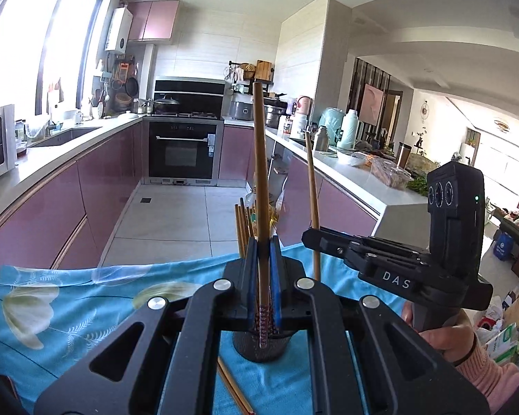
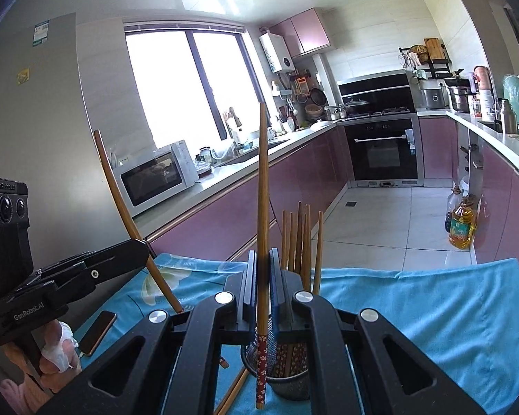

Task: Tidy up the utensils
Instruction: 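Lower both chopsticks into the mesh cup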

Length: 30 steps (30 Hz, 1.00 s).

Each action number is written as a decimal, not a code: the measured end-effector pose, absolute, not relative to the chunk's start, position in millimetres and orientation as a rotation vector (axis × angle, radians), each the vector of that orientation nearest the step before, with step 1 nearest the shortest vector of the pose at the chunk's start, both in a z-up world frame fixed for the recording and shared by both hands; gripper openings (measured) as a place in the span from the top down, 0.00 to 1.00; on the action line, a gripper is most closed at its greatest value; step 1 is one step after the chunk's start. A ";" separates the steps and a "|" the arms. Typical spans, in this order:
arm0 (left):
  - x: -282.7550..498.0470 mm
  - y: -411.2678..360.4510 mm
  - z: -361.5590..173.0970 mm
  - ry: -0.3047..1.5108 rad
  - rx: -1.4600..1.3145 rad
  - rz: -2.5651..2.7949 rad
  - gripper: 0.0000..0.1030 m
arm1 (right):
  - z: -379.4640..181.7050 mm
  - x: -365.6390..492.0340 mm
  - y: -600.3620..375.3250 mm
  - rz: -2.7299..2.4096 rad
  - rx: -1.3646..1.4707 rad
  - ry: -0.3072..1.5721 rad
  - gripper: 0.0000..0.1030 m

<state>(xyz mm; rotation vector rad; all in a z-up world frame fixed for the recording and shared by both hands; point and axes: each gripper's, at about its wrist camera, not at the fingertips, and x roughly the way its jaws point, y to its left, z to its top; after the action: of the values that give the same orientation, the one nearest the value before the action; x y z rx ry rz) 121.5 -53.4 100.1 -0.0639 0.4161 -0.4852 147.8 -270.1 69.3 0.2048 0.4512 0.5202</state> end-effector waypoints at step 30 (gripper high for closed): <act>197.7 -78.7 49.6 0.537 -0.030 -0.482 0.93 | 39.2 185.4 -255.4 0.437 0.167 0.497 0.95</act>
<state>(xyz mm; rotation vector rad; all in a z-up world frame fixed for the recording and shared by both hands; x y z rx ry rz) 197.7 -78.7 49.6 -0.0301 0.5370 -0.4823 185.4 -255.4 39.2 0.1667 0.4967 0.4372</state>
